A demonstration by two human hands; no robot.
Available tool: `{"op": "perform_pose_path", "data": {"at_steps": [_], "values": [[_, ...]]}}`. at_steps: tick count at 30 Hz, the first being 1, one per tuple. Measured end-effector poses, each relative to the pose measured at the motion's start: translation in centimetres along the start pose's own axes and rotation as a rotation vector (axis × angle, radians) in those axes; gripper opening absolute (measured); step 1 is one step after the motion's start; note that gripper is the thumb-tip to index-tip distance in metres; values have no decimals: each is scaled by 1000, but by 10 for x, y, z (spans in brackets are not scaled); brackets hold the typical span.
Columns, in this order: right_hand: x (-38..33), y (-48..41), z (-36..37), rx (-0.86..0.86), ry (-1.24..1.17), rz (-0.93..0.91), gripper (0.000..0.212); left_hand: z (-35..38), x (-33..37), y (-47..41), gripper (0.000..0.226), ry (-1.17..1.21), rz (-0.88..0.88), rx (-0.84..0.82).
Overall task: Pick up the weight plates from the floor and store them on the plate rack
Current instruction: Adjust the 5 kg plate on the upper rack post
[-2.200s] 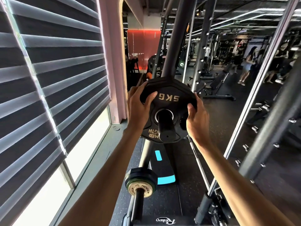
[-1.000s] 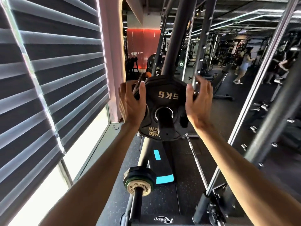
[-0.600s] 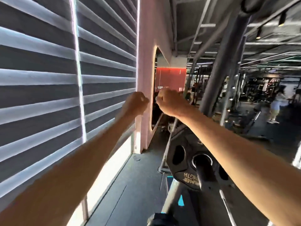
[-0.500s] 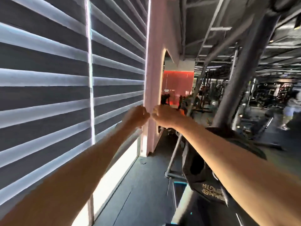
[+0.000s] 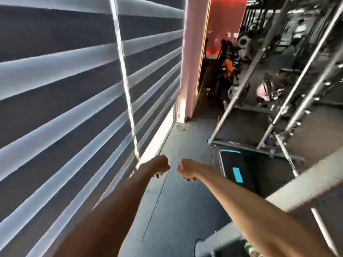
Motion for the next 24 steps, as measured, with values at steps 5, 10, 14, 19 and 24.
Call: {"op": "perform_pose_path", "data": {"at_steps": [5, 10, 14, 19, 24], "values": [[41, -104, 39, -136, -112, 79, 28, 54, -40, -97, 31, -40, -43, -219], [77, -208, -8, -154, -142, 66, 26, 16, -28, -205, 31, -96, -32, -262], [110, -282, -83, -152, -164, 61, 25, -53, -3, -296, 29, -52, -19, -221], [151, -355, -198, -8, -261, 47, 27, -135, 39, -413, 17, 143, 62, -90], [194, -437, -286, -5, -275, 60, 25, -177, 69, -534, 13, 246, 49, -152]]}}
Point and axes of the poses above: each hand's wrist, its own y-axis away from the middle knuckle, its own z-axis out of the palm, x = y × z, the point moved 8 cm from there along -y, towards the middle knuckle, and after that the axes turned 10 degrees about -x, right-handed, at the moved point
